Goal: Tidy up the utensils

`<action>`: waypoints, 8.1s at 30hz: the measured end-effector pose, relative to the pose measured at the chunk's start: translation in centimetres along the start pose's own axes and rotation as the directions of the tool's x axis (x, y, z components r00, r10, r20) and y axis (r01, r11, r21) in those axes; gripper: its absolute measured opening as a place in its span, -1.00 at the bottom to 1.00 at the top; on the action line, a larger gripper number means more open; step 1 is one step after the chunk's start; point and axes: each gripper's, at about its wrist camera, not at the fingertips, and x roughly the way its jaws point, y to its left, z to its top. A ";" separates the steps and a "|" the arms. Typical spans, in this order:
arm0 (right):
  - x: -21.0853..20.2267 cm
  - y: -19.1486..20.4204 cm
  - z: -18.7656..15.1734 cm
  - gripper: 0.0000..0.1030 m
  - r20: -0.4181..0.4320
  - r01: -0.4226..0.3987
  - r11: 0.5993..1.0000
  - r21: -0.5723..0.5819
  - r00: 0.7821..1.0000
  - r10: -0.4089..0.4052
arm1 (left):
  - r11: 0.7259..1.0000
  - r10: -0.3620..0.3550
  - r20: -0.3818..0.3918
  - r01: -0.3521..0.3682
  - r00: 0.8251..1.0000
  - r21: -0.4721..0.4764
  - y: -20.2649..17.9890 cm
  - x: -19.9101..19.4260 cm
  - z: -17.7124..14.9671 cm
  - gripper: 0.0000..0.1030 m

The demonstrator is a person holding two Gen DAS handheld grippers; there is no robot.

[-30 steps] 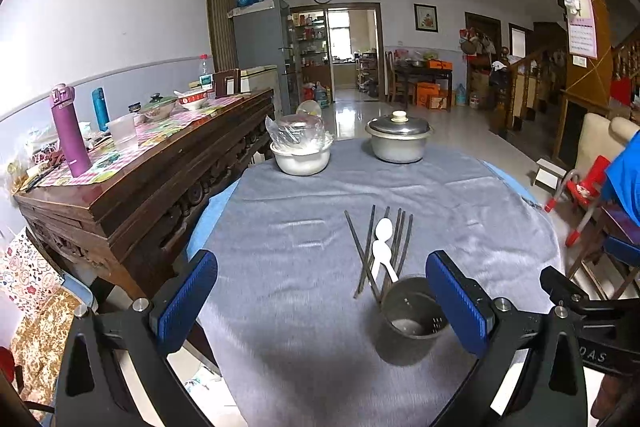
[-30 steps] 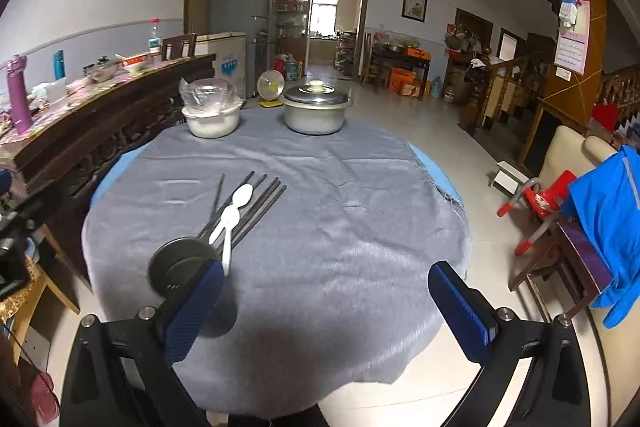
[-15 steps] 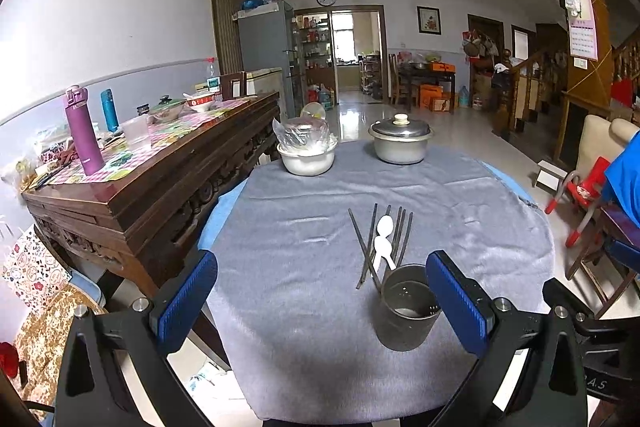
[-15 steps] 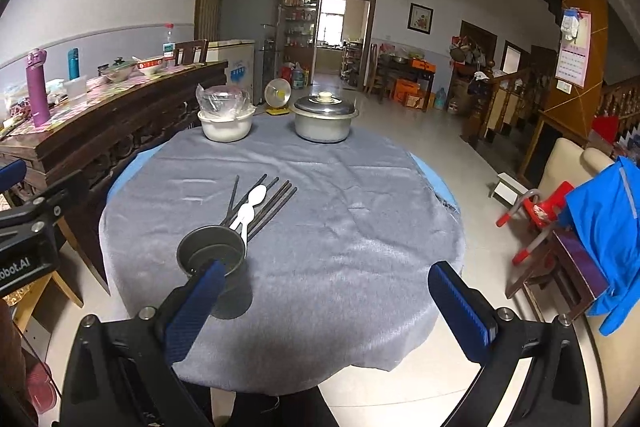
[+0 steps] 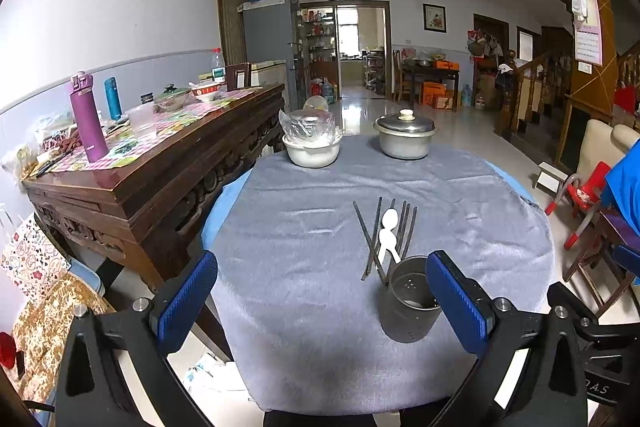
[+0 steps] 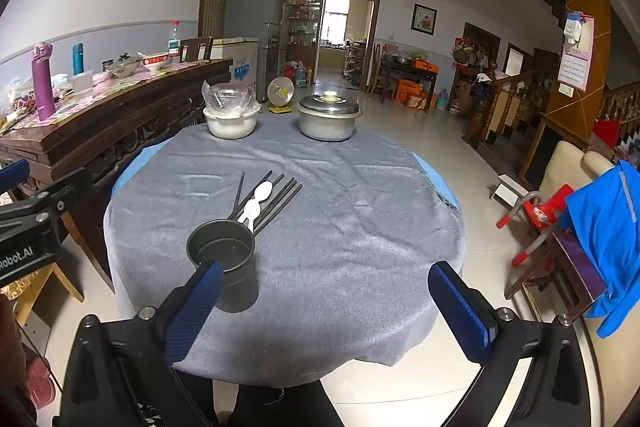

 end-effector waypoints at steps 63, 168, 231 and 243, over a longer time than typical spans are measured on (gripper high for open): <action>38.3 -3.5 9.6 0.01 -0.417 -0.272 0.840 0.470 0.770 0.483 | 0.961 -0.251 -0.529 0.140 0.811 -0.240 2.6 34.7 4.6 0.42; 8.1 -1.0 9.6 0.24 0.236 -0.467 0.865 0.184 0.875 0.422 | 0.919 -0.370 0.067 0.376 0.927 -0.123 0.1 5.5 7.8 -0.32; 46.6 2.5 9.1 -0.81 -0.413 -0.221 0.961 0.166 0.869 0.272 | 0.934 -0.351 -0.456 0.344 0.818 -0.102 -1.9 39.8 5.4 -0.22; 48.6 -1.4 10.1 -0.80 -0.534 -0.202 0.947 0.250 0.787 0.309 | 0.897 -0.362 -0.579 0.442 0.730 -0.003 -9.0 44.8 6.0 -0.22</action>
